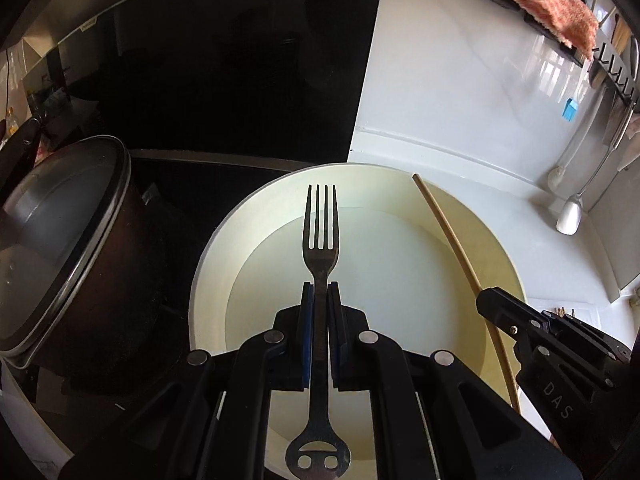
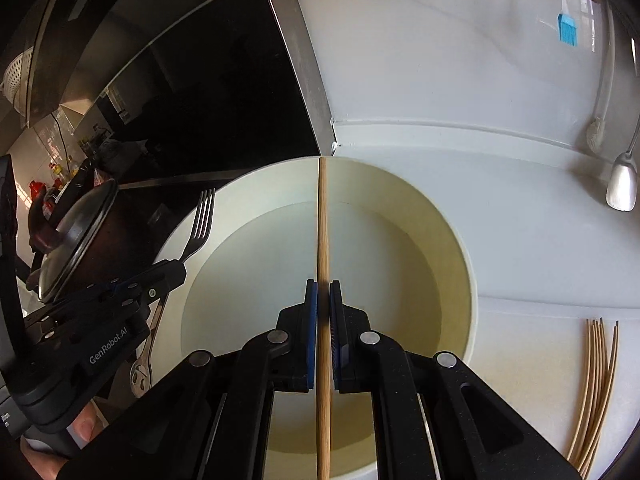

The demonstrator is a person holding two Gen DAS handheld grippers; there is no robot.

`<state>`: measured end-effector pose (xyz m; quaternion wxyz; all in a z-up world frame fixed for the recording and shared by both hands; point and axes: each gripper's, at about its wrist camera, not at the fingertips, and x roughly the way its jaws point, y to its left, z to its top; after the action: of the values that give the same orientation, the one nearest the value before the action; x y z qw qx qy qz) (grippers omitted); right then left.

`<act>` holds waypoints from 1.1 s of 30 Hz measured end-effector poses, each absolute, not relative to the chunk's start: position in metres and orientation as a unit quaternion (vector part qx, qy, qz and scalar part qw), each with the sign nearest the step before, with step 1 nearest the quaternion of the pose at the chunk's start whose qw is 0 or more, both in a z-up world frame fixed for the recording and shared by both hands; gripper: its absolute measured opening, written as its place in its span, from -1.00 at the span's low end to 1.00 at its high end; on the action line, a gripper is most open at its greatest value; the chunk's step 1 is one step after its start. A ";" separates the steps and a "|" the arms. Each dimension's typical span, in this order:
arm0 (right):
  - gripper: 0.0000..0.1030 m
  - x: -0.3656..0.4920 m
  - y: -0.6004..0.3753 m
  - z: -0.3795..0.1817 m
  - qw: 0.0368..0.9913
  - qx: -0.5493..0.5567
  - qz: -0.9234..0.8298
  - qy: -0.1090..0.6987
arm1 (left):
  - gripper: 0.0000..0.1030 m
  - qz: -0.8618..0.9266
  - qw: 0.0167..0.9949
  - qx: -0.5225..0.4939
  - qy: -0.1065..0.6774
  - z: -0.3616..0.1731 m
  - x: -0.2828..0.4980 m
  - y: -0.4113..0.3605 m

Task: Organize utensils
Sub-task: 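Carry both over the white bowl and open the left tool, dropping the fork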

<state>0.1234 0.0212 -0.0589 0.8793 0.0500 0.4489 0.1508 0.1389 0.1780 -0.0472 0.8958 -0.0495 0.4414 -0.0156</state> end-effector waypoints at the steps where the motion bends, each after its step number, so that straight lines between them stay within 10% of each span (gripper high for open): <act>1: -0.89 0.127 0.023 -0.064 0.877 0.050 0.149 0.454 | -0.86 -0.015 0.895 -0.049 0.443 -0.051 0.143 0.179; 27: -0.88 0.169 0.039 -0.114 0.829 0.034 0.145 0.540 | -0.81 0.008 0.837 -0.038 0.546 -0.116 0.187 0.173; 33: -0.88 0.167 0.038 -0.111 0.829 0.028 0.142 0.540 | -0.23 0.009 0.838 -0.030 0.545 -0.110 0.186 0.173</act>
<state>0.1669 0.0376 -0.1113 0.8294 0.0280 0.5397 0.1417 0.1856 0.1733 -0.1104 0.8380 -0.0297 0.5447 0.0094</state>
